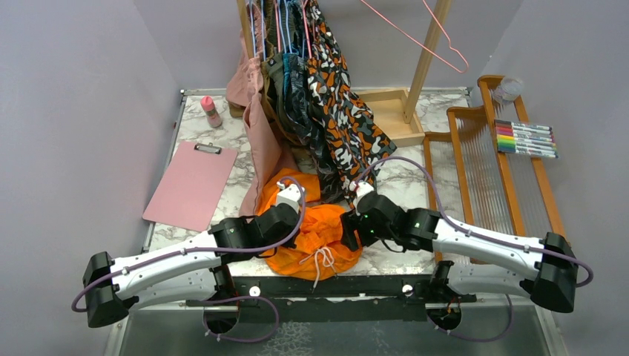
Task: Place the shorts on the hanger
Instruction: Adjust the shorts at the center of the board.
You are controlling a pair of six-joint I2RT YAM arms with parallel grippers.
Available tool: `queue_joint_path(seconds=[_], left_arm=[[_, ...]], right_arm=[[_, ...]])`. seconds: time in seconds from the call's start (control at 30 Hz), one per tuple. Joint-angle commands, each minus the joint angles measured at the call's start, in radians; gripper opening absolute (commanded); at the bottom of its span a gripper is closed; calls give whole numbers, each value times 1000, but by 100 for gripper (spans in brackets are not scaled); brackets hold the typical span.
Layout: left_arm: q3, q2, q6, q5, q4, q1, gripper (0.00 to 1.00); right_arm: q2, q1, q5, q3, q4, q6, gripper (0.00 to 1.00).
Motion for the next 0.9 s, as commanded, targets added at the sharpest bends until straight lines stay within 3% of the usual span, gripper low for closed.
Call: queue_joint_path(seconds=[0.0, 0.17, 0.23, 0.43, 0.6, 0.8, 0.83, 0.87], left_arm=[[13, -34, -11, -46, -7, 2, 0], [16, -75, -12, -57, -16, 3, 0], [18, -93, -13, -64, -17, 3, 0], [82, -155, 31, -114, -23, 2, 0], [233, -243, 149, -207, 10, 2, 0], [385, -325, 345, -235, 171, 2, 0], [378, -331, 351, -235, 178, 2, 2], [363, -336, 347, -237, 177, 3, 15]], right_arm=[[73, 2, 76, 42, -47, -33, 68], [144, 1, 123, 39, -23, -38, 68], [166, 1, 155, 39, 3, -28, 63], [118, 0, 248, 111, 34, -27, 2], [-30, 0, 323, 295, 70, -142, 1], [-131, -1, 370, 502, 126, -285, 1], [-147, 0, 373, 492, 133, -284, 1], [-164, 0, 377, 465, 138, -275, 1]])
